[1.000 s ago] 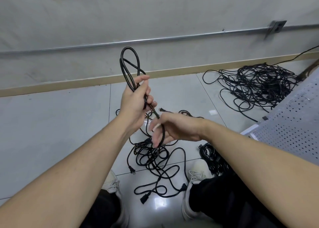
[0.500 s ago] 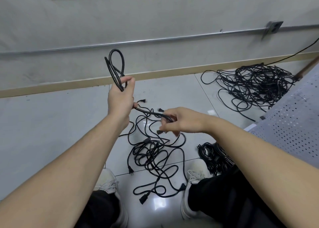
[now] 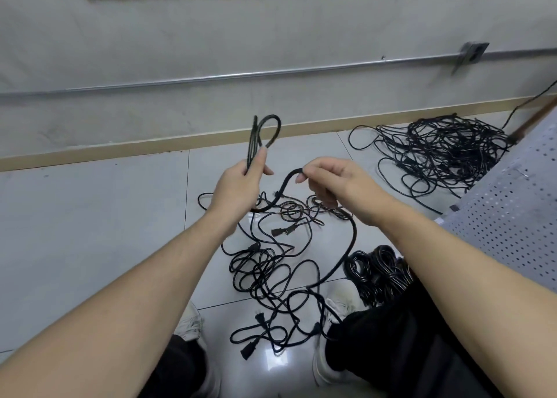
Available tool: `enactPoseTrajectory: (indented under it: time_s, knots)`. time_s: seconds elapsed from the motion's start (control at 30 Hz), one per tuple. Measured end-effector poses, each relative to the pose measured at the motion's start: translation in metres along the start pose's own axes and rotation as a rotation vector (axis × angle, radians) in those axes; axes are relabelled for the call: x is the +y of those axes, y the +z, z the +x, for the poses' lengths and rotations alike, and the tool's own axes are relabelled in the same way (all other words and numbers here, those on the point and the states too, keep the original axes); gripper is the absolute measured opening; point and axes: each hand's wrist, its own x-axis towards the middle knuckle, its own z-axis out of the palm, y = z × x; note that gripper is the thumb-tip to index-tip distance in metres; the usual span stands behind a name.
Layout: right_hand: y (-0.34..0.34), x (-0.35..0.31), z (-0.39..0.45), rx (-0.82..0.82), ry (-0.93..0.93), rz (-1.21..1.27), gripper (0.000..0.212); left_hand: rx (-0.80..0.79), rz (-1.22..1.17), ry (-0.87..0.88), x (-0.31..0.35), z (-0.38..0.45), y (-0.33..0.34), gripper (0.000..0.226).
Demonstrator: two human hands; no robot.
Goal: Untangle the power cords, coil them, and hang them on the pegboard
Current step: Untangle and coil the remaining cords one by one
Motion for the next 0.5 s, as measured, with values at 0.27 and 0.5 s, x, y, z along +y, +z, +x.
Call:
enactPoseTrajectory:
  time_s: [0.27, 0.5]
  knots:
    - [0.02, 0.003, 0.016, 0.291, -0.14, -0.263, 0.029, -0.253, -0.053, -0.015, 0.014, -0.02, 0.014, 0.057]
    - [0.007, -0.001, 0.019, 0.261, 0.072, -0.225, 0.036, -0.368, 0.384, 0.078, 0.004, -0.022, 0.016, 0.019]
